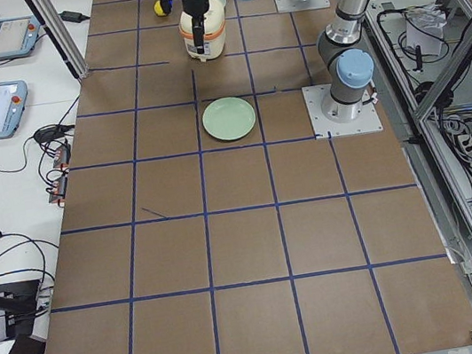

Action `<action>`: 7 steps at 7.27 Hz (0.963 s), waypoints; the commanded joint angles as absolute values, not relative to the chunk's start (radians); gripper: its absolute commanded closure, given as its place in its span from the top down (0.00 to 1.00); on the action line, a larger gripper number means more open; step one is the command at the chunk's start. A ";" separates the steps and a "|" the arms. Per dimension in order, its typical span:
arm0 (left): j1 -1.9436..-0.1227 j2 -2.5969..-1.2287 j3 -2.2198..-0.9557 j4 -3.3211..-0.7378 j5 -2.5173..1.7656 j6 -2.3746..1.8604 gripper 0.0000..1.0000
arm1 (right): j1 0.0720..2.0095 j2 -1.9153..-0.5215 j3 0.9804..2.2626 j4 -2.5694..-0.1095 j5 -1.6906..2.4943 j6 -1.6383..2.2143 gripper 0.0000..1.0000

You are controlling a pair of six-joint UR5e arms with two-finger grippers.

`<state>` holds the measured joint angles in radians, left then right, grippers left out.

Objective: Press rice cooker button
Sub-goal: 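Press down on the pale green button with the closed right gripper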

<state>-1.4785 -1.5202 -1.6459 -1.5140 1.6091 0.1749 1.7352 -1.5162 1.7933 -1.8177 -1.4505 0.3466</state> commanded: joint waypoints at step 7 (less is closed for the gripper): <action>-1.479 -1.520 -1.646 -1.514 1.609 0.175 1.00 | 1.749 -1.474 1.796 -1.880 -1.454 0.380 0.09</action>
<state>-1.4787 -1.5202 -1.6459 -1.5140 1.6091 0.1749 1.7488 -1.4832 1.7970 -1.8602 -1.4560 0.3790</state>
